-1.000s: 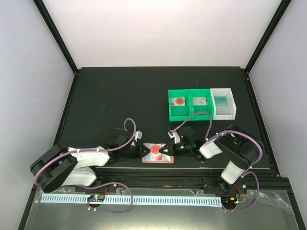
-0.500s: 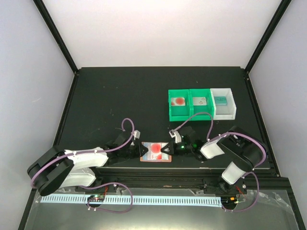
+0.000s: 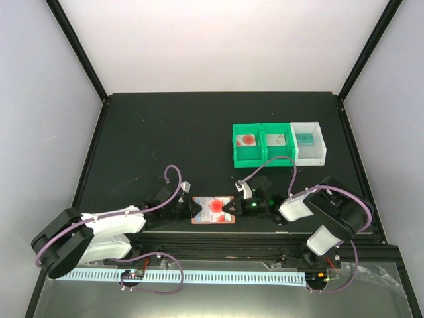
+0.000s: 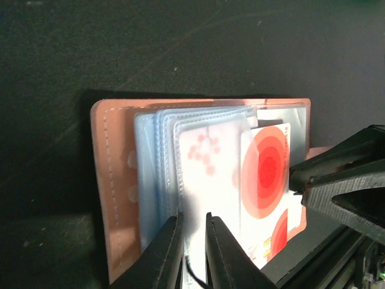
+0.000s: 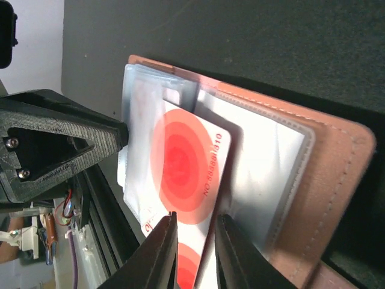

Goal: Take the credit cards out of the card holder

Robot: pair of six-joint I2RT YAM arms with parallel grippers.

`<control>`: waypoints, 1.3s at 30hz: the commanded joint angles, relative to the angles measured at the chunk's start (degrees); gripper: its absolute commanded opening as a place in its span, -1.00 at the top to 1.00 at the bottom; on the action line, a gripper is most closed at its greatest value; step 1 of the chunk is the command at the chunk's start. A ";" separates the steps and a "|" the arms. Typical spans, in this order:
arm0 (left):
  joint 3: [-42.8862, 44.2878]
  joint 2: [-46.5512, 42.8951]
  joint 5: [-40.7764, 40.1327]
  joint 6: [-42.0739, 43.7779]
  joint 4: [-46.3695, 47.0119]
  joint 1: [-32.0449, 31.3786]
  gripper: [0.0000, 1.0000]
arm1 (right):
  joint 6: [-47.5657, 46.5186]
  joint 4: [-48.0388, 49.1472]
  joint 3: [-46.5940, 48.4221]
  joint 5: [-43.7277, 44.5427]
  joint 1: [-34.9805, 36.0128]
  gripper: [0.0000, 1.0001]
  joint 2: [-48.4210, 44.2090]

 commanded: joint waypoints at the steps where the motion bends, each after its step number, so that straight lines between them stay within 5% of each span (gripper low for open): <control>1: 0.41 -1.57 -1.33 -0.20 -11.73 -0.09 0.72 | 0.26 -0.48 0.65 -0.09 -0.20 0.54 -0.96; 8: 2.48 -7.46 -1.64 -0.03 -15.40 -0.10 0.57 | 1.29 0.77 0.39 0.13 -0.20 0.44 1.78; 12: 1.53 -9.13 1.40 0.46 -9.33 -0.28 0.58 | 1.76 1.23 0.34 0.82 -0.20 0.44 2.79; 23: 0.84 -1.73 8.25 0.17 5.34 -1.51 0.80 | 2.68 2.00 0.24 1.42 -0.12 0.44 3.46; 39: 3.44 2.37 8.19 2.67 7.34 -2.90 0.85 | 2.31 3.08 -0.81 1.50 -0.17 0.43 4.17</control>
